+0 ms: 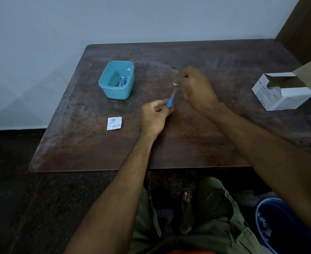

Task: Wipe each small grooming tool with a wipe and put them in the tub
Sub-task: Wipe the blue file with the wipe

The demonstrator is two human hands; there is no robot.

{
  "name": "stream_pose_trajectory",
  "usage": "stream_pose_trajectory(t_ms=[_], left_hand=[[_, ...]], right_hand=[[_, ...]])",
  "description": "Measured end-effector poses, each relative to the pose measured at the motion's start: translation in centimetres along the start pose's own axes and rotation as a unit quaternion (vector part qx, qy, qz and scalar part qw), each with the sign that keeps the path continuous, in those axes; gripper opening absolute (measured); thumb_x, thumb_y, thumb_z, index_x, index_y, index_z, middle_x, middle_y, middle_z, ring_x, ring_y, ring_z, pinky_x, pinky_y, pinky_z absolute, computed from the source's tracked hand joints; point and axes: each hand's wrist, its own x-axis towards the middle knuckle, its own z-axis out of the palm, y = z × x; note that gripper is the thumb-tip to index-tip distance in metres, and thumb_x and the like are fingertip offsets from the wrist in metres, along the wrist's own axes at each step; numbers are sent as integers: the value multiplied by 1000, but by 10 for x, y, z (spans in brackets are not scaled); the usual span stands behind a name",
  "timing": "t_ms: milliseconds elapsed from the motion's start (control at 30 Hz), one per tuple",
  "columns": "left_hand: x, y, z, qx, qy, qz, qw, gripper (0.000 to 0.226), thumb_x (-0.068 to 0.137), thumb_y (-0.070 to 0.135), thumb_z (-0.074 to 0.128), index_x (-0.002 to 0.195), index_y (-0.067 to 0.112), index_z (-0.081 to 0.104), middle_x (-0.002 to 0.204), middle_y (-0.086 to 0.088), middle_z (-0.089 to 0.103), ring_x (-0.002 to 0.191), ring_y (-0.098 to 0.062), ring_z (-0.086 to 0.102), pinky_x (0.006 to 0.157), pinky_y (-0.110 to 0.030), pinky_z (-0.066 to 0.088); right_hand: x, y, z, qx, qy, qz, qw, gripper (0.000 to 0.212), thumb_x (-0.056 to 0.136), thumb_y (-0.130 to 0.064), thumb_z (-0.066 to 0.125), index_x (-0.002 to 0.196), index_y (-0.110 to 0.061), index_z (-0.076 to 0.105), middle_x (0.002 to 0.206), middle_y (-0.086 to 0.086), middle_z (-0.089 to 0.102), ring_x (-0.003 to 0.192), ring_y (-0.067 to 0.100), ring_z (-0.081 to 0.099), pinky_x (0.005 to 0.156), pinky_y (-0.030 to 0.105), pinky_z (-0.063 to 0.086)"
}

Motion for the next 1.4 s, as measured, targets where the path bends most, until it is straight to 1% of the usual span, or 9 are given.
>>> stream_pose_trajectory(t_ms=[100,200,400,533,700,833,967,1167,1400], left_hand=[[-2,4,-1,-24,-1,-5,1000,20,89,-1,61,107,5,69,92,-9,75,86,-17,73,78,-22,57],[-3,9,-2,-58,-9,-16,998,22,90,-3,59,109,3,68,92,-10,75,88,-18,73,79,-21,57],[-5,14,-8,-122,-20,-45,991,23,91,-5,56,111,0,66,97,-13,74,89,-18,73,78,-19,57],[-4,14,-9,-126,-23,-34,991,25,91,-7,55,113,-4,64,98,-15,73,86,-17,73,78,-19,57],[-7,16,-9,-116,-31,-43,992,23,91,-6,55,111,-1,66,98,-15,73,88,-19,73,84,-23,57],[-6,16,-9,-119,-28,-38,992,23,91,-7,55,111,-2,65,95,-12,73,86,-17,73,79,-19,57],[-5,14,-9,-104,-30,-24,994,22,90,-8,55,108,-2,67,89,-8,74,82,-14,72,78,-20,57],[-6,15,-7,-98,-23,-35,994,24,91,-6,55,112,-2,65,93,-10,74,85,-15,72,81,-21,57],[-5,15,-5,-75,-12,-31,997,22,90,-4,58,109,1,68,83,2,74,81,-9,72,79,-21,57]], right_hand=[[2,-3,-2,181,85,130,971,29,85,1,51,100,-5,75,95,10,72,88,19,62,78,30,50],[1,-10,-2,284,81,209,932,24,87,-5,59,102,-12,75,100,0,74,89,2,66,81,18,53],[-7,-26,2,324,54,229,916,18,88,-7,62,100,-10,76,100,-1,74,88,0,67,81,17,53],[-24,-39,2,338,43,207,917,20,85,-6,61,97,-11,77,86,-2,75,79,7,70,69,21,53],[-17,-35,2,338,69,225,911,21,87,-6,62,103,-10,75,98,0,74,85,-4,64,75,8,49],[-21,-40,1,329,62,213,918,21,86,-3,61,100,-9,76,92,2,75,82,4,69,74,20,55],[-40,-46,3,302,44,161,939,25,86,-1,60,103,-12,75,90,-2,73,75,3,66,72,16,52],[-25,-36,3,243,56,160,955,23,86,-7,60,103,-12,75,94,4,74,84,15,67,75,31,53],[-42,-42,1,101,-9,26,994,26,89,-13,55,109,-13,72,94,10,64,87,31,60,64,38,50]])
